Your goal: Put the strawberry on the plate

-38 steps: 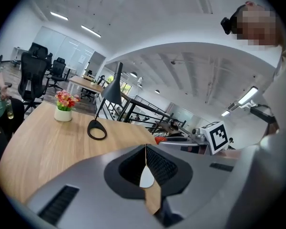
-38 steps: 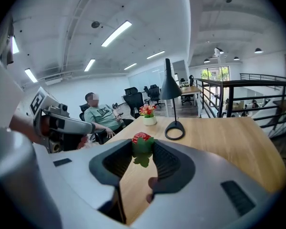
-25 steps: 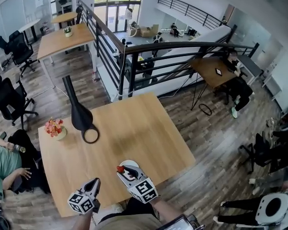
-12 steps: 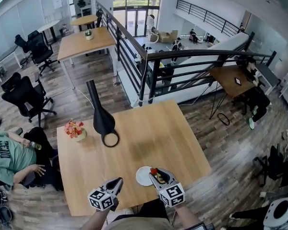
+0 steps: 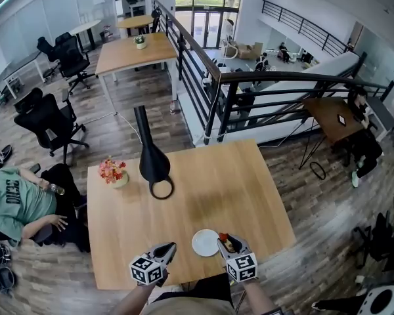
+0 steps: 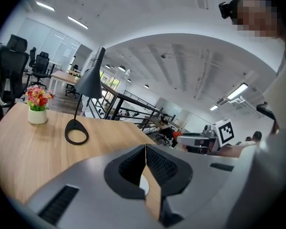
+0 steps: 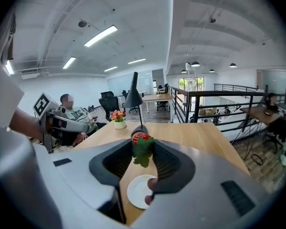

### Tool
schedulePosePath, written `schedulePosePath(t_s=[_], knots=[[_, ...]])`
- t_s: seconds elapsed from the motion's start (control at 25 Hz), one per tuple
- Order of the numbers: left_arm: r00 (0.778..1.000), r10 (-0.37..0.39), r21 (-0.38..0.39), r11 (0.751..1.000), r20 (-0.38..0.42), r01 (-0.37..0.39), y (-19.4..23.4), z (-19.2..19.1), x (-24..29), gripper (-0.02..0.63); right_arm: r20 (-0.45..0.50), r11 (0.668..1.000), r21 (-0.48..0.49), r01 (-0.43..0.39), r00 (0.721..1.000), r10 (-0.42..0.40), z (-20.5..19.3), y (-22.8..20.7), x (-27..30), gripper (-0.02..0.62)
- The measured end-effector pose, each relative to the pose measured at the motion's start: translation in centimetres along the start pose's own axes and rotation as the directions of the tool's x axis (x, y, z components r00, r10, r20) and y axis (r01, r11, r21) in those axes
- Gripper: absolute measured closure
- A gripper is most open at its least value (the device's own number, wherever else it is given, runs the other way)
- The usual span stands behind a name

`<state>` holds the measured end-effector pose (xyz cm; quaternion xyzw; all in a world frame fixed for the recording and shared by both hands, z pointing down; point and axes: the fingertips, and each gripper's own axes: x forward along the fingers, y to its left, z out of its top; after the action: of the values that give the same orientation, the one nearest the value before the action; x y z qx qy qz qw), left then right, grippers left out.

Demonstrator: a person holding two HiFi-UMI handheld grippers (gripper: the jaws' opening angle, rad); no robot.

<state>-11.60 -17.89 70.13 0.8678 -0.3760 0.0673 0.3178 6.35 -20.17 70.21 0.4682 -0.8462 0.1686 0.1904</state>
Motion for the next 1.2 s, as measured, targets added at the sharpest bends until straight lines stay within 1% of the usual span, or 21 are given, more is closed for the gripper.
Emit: schedulePosePath(t_s=[0.12, 0.28, 0.52, 0.84, 1.2], knots=[[1.000, 0.018, -0.004, 1.000, -0.014, -0.018, 0.3, -0.9, 0.4, 0.601, -0.035, 1.000, 0.006, -0.003, 0.999, 0.003, -2.0, -0.8, 1.2, 0.456], [0.999, 0.041, -0.033, 0.999, -0.030, -0.042, 0.9, -1.9, 1.0, 0.601, -0.092, 1.000, 0.014, -0.011, 0.996, 0.012, -5.3, -1.5, 3.4, 0.456], [0.995, 0.072, -0.027, 0.997, -0.075, -0.074, 1.7, -3.8, 1.9, 0.603, -0.177, 1.000, 0.015, -0.015, 0.984, 0.017, -9.7, -2.4, 5.5, 0.456], [0.987, 0.119, -0.025, 0.992, -0.111, -0.122, 3.8, -4.6, 2.0, 0.603, -0.280, 0.999, 0.021, -0.045, 0.959, 0.049, -14.3, -2.3, 9.1, 0.456], [0.980, 0.129, -0.033, 0.990, -0.154, -0.136, 3.9, -6.6, 2.4, 0.602, -0.377, 0.998, 0.032, -0.050, 0.924, 0.059, -19.4, -2.5, 10.4, 0.456]])
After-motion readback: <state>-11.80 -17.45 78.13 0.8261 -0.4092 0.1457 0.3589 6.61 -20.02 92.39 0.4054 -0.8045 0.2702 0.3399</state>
